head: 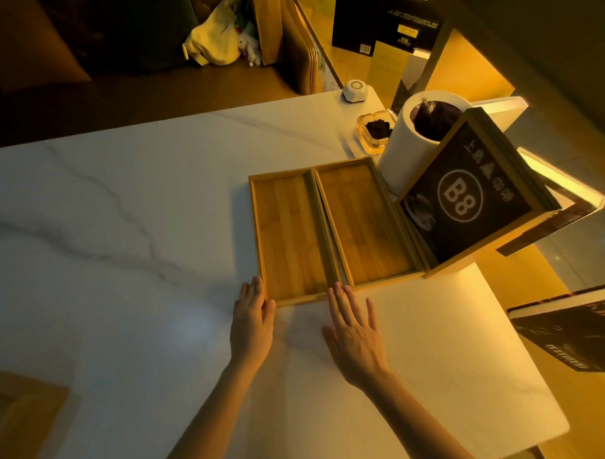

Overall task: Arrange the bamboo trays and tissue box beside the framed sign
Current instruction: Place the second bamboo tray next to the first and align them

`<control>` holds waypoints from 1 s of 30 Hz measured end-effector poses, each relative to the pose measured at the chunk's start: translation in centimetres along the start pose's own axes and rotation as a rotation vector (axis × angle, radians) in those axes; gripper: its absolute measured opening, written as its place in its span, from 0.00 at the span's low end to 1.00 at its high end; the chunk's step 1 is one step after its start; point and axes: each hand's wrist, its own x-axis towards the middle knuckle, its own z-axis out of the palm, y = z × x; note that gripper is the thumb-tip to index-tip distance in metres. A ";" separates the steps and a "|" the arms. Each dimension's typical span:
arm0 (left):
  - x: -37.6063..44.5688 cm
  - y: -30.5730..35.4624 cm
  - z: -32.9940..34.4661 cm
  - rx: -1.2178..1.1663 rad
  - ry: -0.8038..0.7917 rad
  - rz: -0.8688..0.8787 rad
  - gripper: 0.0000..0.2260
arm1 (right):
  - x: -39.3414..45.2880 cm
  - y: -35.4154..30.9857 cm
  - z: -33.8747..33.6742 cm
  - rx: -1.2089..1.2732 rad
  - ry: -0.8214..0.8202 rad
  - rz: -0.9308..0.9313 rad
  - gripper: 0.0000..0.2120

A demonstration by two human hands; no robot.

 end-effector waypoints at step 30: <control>-0.3 1.1 0.7 -0.019 -0.006 -0.028 0.23 | 0.3 0.9 0.1 -0.029 -0.013 0.053 0.30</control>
